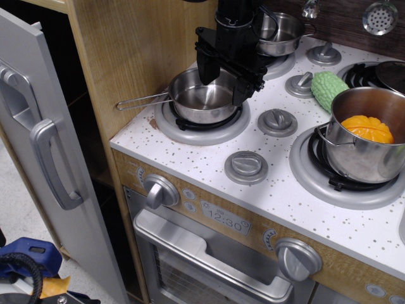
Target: Pick up pan from stove
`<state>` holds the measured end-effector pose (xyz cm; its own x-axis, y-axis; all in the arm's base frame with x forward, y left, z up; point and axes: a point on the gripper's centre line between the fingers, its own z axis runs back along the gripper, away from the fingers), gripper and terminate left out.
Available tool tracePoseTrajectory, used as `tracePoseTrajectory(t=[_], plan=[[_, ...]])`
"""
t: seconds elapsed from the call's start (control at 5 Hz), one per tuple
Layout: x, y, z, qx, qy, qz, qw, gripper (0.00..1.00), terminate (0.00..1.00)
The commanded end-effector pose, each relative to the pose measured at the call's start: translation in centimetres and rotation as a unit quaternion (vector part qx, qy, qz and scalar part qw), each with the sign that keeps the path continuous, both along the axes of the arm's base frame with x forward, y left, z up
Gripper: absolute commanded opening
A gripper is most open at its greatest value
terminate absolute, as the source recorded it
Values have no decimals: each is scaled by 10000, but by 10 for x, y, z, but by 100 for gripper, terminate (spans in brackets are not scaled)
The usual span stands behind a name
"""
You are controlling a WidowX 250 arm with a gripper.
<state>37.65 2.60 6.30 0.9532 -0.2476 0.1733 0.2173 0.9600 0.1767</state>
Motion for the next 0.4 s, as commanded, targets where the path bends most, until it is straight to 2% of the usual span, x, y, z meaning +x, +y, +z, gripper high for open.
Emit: tracePoseTrajectory(t=[0.0, 0.2], plan=[[0, 0, 0, 0, 0, 0, 10000, 100, 0], [2, 2, -11, -110, -58, -121, 9998, 100, 0]])
